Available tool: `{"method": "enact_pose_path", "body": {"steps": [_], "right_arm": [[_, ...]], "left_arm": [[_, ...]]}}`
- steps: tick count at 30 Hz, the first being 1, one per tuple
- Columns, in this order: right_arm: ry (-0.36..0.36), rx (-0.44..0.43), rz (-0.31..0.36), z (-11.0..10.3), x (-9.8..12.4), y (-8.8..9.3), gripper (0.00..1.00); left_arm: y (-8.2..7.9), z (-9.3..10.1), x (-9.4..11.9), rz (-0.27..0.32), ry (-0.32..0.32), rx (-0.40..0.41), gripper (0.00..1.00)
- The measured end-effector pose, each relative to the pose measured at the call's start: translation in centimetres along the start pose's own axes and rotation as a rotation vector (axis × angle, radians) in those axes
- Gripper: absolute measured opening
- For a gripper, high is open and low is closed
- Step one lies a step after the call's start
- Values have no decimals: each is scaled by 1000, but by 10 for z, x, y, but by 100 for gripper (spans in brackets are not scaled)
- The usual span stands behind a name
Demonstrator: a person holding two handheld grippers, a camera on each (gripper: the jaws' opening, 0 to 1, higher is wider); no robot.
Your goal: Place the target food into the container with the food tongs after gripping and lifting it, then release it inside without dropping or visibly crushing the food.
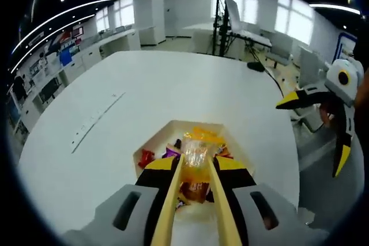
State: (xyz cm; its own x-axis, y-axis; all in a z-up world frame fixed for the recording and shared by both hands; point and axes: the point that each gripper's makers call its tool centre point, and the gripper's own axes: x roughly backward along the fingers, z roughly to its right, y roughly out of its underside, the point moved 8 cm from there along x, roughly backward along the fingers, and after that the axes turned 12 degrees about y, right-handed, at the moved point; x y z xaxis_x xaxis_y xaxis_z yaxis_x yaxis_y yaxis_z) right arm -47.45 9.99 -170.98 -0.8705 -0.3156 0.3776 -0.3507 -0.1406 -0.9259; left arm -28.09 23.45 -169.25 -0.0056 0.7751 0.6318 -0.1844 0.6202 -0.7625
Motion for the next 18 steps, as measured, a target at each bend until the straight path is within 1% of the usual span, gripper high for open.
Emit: {"method": "enact_pose_path", "body": {"steps": [3, 6, 15, 17, 18], "right_arm": [[1, 0, 0, 0, 0, 0, 99], [1, -2, 1, 0, 0, 0, 99], [1, 3, 1, 0, 0, 0, 99], [0, 4, 1, 0, 0, 0, 99], [0, 4, 0, 0, 0, 0, 99]], "left_arm": [[0, -1, -1, 12, -2, 2, 24], [-1, 1, 0, 19, 11, 14, 24], [-3, 1, 6, 27, 1, -7, 25], [-4, 1, 9, 39, 4, -9, 26], [-6, 3, 10, 54, 10, -23, 26]]}}
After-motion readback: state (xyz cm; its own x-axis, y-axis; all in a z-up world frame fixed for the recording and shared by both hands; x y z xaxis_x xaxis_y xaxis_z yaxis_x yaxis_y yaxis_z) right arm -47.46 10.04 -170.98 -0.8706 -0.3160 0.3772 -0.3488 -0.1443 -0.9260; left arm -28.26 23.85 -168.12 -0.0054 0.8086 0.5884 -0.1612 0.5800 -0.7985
